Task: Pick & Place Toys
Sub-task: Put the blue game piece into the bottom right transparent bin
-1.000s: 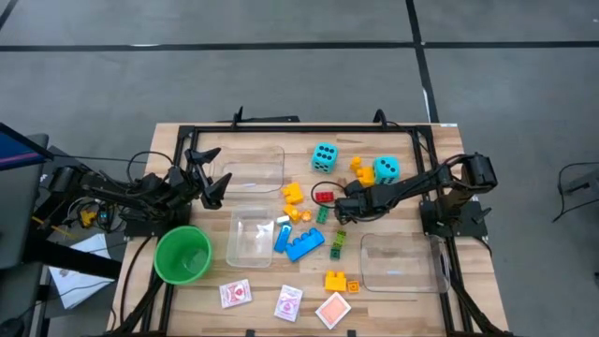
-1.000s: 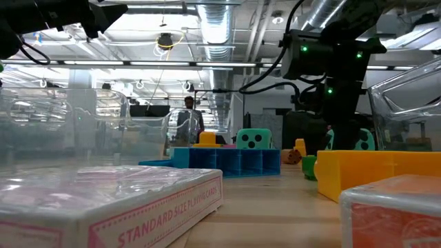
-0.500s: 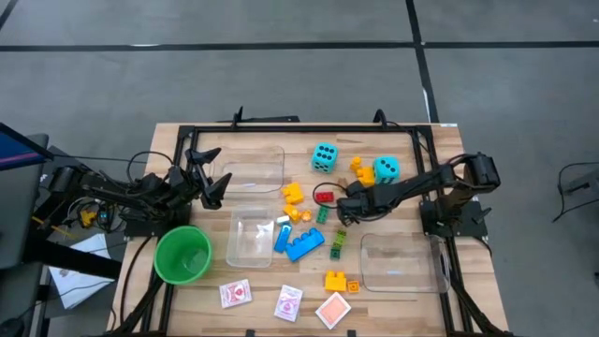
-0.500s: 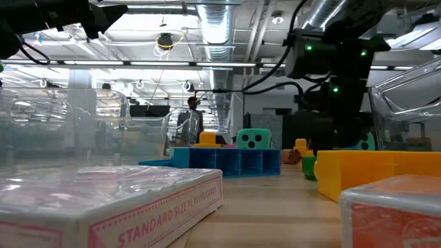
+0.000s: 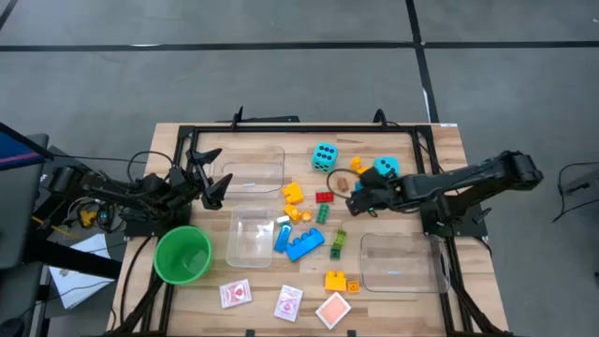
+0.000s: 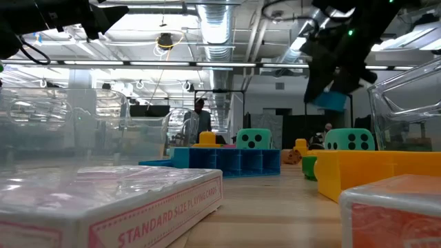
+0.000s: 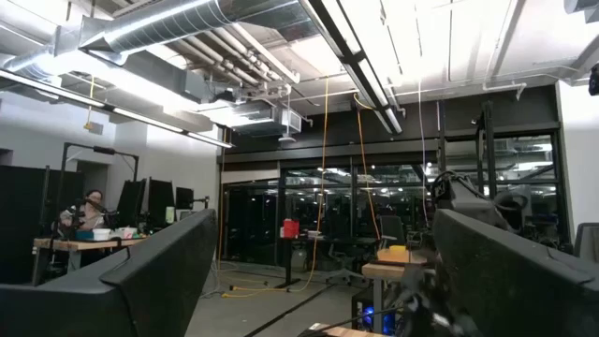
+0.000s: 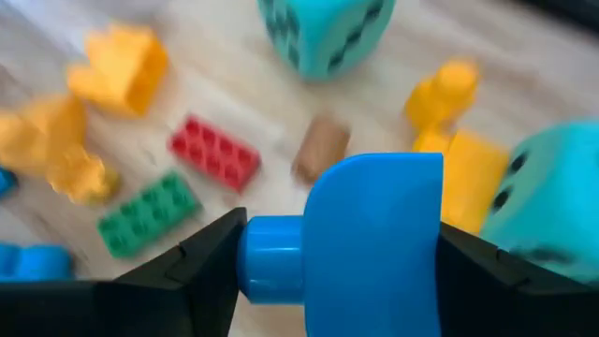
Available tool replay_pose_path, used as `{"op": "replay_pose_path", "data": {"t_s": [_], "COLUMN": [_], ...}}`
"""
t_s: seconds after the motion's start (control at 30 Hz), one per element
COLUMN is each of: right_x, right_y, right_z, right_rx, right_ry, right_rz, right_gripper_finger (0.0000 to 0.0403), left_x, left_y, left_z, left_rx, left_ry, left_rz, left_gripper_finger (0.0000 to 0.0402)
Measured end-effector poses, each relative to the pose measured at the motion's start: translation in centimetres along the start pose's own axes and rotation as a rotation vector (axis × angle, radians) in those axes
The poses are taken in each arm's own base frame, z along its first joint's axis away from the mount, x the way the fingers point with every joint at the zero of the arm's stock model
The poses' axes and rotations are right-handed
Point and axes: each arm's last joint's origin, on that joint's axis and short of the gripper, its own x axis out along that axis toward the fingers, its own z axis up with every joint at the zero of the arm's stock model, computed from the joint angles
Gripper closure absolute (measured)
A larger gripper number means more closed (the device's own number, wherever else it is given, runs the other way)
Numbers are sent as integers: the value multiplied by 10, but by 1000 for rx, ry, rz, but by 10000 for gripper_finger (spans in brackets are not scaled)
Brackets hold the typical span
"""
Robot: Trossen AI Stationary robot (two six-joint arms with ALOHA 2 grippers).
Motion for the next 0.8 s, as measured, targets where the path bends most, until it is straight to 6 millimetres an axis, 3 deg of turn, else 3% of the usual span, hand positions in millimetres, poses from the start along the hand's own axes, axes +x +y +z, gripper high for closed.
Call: {"op": "replay_pose_path", "data": {"t_s": [0.23,0.43,0.8], "right_x": [-23,-29,-43], "right_y": [-15,-23,-8], "right_z": [13,14,-9], "right_rx": [3,25,72], "right_ry": [-125,-119,26], "right_rz": [12,8,163], "right_gripper_finger": [145,146,146], "left_x": [0,0,1], "left_y": [0,-1,5], "left_z": [0,-2,6], "left_rx": [0,11,3], "left_ry": [0,18,-65], "left_rz": [0,-5,39], "left_gripper_finger": [9,9,9]}}
